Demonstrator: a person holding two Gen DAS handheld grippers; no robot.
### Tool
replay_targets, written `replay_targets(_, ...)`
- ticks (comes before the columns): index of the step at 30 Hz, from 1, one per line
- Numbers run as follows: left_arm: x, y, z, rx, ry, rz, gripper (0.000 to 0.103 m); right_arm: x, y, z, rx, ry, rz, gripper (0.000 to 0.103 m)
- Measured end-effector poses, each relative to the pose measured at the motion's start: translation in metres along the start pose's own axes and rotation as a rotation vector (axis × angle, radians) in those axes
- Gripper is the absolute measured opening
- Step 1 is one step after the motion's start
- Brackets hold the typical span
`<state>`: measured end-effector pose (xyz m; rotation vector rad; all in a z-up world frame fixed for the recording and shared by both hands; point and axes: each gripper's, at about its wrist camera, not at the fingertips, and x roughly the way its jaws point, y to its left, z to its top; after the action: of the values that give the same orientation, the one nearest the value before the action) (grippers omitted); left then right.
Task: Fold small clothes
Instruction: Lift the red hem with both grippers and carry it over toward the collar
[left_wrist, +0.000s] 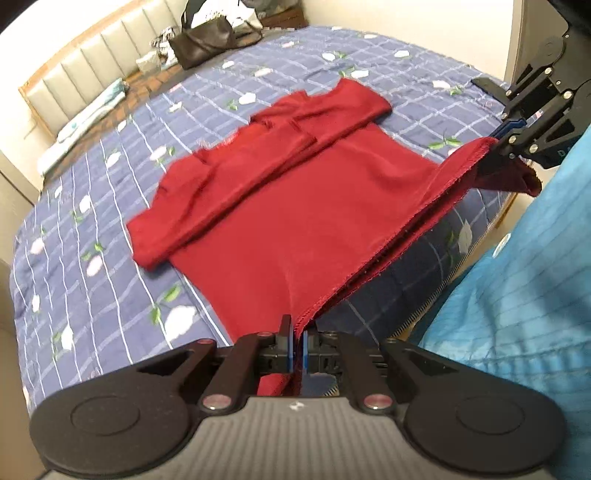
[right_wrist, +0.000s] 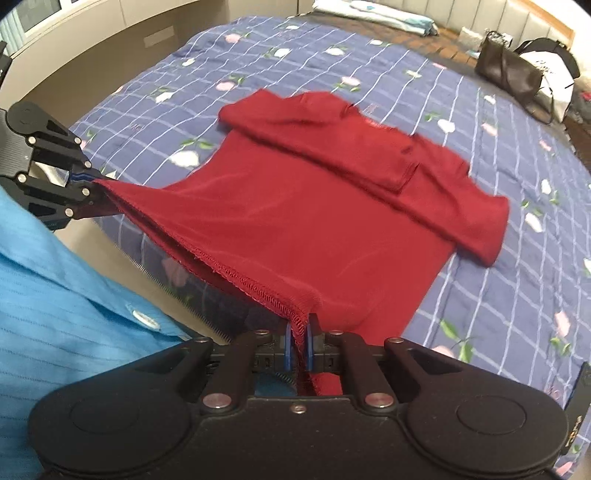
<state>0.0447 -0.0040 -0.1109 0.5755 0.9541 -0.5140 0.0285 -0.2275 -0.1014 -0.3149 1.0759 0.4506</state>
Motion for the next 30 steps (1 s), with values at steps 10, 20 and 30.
replay_targets(10, 0.014, 0.036, 0.050, 0.123, -0.036, 0.006, 0.003, 0.014, -0.031, 0.041, 0.003, -0.044, -0.024, 0.007)
replay_targets(20, 0.071, 0.102, 0.134, 0.216, -0.023, -0.006, 0.004, 0.061, -0.107, 0.134, -0.051, -0.047, -0.025, 0.007)
replay_targets(30, 0.150, 0.168, 0.216, 0.181, 0.024, -0.038, 0.004, 0.123, -0.184, 0.217, -0.059, -0.036, -0.017, 0.007)
